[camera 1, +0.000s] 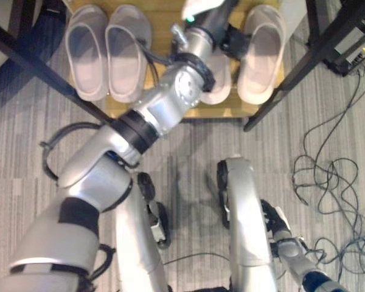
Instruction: Arrange the slippers neatly on the shoe rack.
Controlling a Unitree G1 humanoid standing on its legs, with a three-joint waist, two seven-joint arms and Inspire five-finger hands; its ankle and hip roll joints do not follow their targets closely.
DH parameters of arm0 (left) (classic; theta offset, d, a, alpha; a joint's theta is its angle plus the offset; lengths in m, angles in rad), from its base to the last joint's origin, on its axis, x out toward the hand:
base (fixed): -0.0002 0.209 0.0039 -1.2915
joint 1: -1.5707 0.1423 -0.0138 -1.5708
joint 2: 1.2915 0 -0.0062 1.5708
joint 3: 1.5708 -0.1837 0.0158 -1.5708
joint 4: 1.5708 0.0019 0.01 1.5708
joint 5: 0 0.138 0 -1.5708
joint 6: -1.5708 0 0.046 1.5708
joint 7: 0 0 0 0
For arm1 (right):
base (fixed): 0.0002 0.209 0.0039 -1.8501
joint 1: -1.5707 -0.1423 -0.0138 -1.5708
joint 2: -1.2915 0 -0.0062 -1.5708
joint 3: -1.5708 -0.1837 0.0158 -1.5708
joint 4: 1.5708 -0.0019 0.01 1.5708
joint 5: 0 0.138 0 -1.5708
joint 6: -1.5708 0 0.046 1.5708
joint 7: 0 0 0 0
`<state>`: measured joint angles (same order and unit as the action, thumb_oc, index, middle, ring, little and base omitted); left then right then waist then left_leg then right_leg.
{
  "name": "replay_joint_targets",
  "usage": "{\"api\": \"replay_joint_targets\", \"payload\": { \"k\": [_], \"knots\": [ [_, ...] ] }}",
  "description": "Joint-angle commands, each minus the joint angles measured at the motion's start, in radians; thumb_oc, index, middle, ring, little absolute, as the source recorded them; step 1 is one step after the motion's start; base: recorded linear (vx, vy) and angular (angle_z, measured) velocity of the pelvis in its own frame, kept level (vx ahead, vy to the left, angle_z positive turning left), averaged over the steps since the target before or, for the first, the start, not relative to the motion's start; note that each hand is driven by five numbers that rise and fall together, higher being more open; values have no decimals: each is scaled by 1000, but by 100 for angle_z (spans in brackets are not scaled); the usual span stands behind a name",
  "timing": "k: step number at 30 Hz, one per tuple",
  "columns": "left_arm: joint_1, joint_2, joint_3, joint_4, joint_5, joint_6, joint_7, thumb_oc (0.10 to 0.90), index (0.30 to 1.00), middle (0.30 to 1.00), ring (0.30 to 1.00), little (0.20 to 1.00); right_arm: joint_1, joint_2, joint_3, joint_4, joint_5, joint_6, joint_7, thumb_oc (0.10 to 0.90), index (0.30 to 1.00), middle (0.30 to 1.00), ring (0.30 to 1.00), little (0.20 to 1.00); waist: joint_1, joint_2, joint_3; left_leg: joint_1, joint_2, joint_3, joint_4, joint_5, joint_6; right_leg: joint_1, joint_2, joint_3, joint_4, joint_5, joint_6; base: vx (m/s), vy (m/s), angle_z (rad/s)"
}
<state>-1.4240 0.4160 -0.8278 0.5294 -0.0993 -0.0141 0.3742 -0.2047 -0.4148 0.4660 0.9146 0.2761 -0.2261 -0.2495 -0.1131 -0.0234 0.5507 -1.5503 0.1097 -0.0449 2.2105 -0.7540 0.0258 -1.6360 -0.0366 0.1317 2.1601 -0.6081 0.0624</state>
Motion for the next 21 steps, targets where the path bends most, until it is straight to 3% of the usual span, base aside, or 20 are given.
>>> {"api": "replay_joint_targets", "payload": {
  "k": [1,3,7,9,15,21],
  "knots": [
    [-127,21,44,-85,-128,-153,-3,800,900,900,900,900,1,23,-56,-65,-4,-7,-10,800,900,900,900,900,25,-20,-31,-20,-91,-96,-67,21,31,66,-77,36,40,-85,-99,-12,-19,14],
    [-101,43,49,-139,-142,-166,4,800,900,900,900,900,7,26,-62,-70,-3,-3,-10,800,900,900,900,900,31,-15,-31,-20,-95,-96,-66,23,28,66,-79,37,44,-87,-101,-12,-15,9],
    [81,104,138,-199,-447,-233,-61,800,900,900,900,900,33,34,-65,-98,2,14,-6,800,900,900,900,900,36,-5,-31,-20,-101,-104,-63,25,22,66,-81,41,46,-87,-107,-5,-2,1],
    [129,122,171,-189,-499,-242,-55,800,900,900,900,900,32,35,-63,-101,6,16,-3,800,900,900,900,900,41,-5,-31,-20,-102,-106,-63,26,21,66,-83,41,47,-88,-109,0,0,0],
    [230,218,242,-144,-496,-216,-37,800,900,900,900,900,37,32,-63,-124,5,13,-4,800,900,900,900,900,51,-6,-31,-20,-99,-112,-59,27,21,66,-83,38,48,-91,-114,-1,6,3],
    [220,187,233,-91,-466,-200,-31,800,900,900,900,900,22,34,-56,-116,4,15,-6,800,900,900,900,900,55,-10,-31,-20,-100,-110,-57,25,22,66,-85,41,48,-91,-116,0,0,0]
  ]
}}
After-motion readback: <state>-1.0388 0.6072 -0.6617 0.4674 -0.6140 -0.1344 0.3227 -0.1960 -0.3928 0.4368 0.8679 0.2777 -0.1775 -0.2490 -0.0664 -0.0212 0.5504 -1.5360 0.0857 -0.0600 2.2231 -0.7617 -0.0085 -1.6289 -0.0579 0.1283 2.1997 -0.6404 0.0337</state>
